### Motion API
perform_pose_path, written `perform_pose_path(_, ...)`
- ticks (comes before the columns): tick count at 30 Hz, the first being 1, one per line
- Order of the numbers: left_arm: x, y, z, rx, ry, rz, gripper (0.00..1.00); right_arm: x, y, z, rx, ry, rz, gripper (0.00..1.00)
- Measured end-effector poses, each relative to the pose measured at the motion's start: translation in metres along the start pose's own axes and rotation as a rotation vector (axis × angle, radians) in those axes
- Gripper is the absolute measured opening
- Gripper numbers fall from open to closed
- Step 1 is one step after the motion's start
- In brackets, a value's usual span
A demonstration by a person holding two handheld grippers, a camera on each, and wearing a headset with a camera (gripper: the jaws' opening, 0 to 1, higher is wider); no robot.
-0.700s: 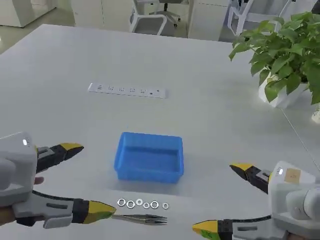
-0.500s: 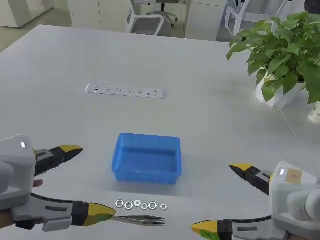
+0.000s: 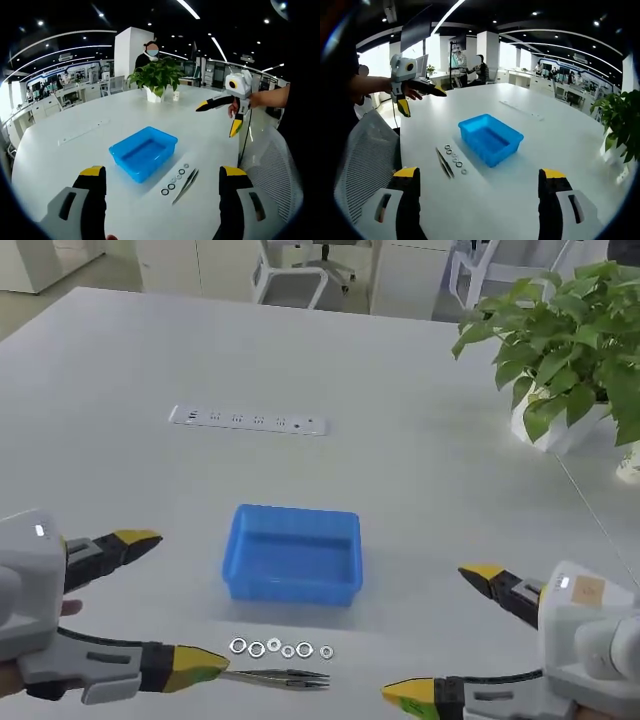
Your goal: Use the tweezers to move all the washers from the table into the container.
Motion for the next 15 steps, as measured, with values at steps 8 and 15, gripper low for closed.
perform_pose_path(8, -0.0015, 0.0028, 0.0012, 0.01, 0.003, -0.002, 0.99, 0.0014, 0.0011, -0.0007, 0.003, -0.001, 0.002, 1.0)
perform_pose_path(15, -0.001, 0.0021, 0.002, 0.01, -0.005, -0.003, 0.99, 0.0019, 0.0023, -0.0007, 0.007, -0.002, 0.005, 0.99)
Point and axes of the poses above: the centre of the closed fingertips' face, and the gripper's own axes: z roughly backward along the fingers, x roughly to its right, y roughly out of its top, the point moved 2 cm from there along z, roughly backward along the fingers, and after that the axes turned 2 degrees about z, right-handed, at the moved point
